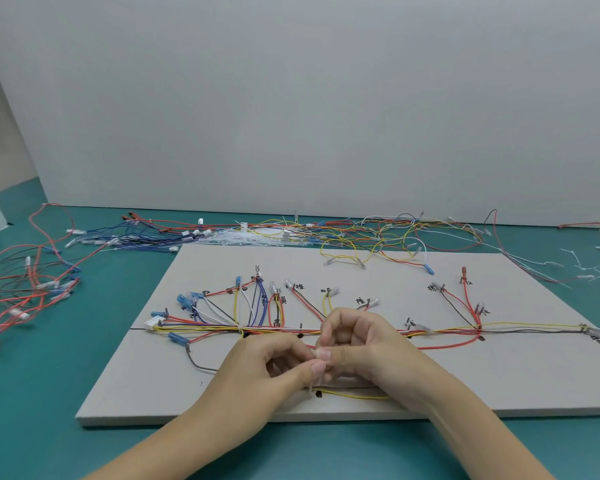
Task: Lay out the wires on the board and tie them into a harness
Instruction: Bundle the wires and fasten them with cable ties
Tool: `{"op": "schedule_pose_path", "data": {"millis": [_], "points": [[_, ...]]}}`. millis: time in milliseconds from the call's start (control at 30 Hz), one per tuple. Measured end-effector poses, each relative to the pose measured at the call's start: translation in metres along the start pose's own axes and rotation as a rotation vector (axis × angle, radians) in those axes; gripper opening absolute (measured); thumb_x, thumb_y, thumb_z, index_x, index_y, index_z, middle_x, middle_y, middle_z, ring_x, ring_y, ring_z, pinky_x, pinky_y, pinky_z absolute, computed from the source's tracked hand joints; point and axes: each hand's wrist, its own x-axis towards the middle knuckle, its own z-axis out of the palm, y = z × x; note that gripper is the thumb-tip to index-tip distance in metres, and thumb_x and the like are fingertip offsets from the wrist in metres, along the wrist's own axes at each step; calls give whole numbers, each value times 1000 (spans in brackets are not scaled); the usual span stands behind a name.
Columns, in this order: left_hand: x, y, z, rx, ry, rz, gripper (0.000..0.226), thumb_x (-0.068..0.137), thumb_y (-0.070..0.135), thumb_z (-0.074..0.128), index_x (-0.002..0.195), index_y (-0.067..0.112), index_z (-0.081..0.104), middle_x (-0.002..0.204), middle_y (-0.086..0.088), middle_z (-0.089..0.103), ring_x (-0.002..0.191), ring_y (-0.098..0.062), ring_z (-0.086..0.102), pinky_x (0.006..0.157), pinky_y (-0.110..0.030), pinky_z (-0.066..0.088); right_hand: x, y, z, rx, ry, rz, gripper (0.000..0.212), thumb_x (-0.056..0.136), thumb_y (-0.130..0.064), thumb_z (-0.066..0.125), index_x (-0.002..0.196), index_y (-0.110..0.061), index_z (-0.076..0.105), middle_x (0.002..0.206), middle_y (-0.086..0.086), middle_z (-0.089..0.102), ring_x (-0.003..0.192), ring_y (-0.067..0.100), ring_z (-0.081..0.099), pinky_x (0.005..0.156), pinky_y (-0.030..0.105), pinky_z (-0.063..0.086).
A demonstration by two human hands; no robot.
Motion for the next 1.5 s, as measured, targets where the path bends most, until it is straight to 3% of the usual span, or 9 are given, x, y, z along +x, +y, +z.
{"op": "schedule_pose_path", "data": {"millis": [100,200,300,600,733,800,933,1200,1500], "points": [[0,1,-1,-40,-12,-15,11,85,35,69,81,26,74,78,0,74,66,-20,60,65,-35,47,0,-1,1,1,-4,-5,15,77,-3,72,82,-9,59,81,18,58,69,27,60,68,30,55],[0,1,-3,-9,-16,11,7,85,25,73,79,27,76,71,2,72,57,-4,46,55,-19,35,-1,-2,1,10,-2,-10,17,80,1,72,80,-11,60,81,18,57,63,24,60,66,29,54],[-1,3,-3,23,-33,32,11,84,23,75,75,30,77,69,6,71,56,-4,41,53,-16,32,-1,-3,1,36,-10,1,19,78,1,70,83,-11,57,78,14,59,61,22,60,64,29,53],[-2,0,2,230,28,103,11,76,23,73,66,20,69,61,9,61,59,-6,54,55,-10,35,1,-7,-1,99,71,-154,23,77,2,72,90,-6,55,72,7,60,64,18,56,62,27,51],[-2,-5,3,293,52,128,16,73,35,67,66,21,64,62,9,59,63,-9,53,56,-11,34,1,-8,3,-49,131,-139,32,72,-9,77,101,-6,64,72,4,64,62,14,58,57,26,50],[-2,-7,4,302,52,134,15,73,34,67,66,22,63,62,10,58,62,-9,52,55,-11,33,0,-5,6,-162,117,-86,29,72,-12,81,96,-6,67,72,4,66,63,14,58,58,25,49],[0,-7,4,299,47,133,12,72,25,69,63,26,61,57,12,55,55,-6,49,53,-12,32,0,-1,12,-219,72,-63,8,83,-3,71,81,-2,64,68,9,65,57,17,56,56,27,45],[3,1,3,18,11,5,11,73,31,74,81,25,73,62,8,61,56,-3,44,54,-13,36,-4,-11,9,-150,59,-78,10,76,-20,72,69,-13,74,68,7,67,60,13,57,52,22,43],[3,0,-1,74,-63,23,11,75,26,79,66,27,73,71,7,64,61,-5,48,58,-16,35,-4,-7,9,-129,25,-85,15,82,-19,70,75,-7,63,67,8,64,59,15,56,59,28,42]]}}
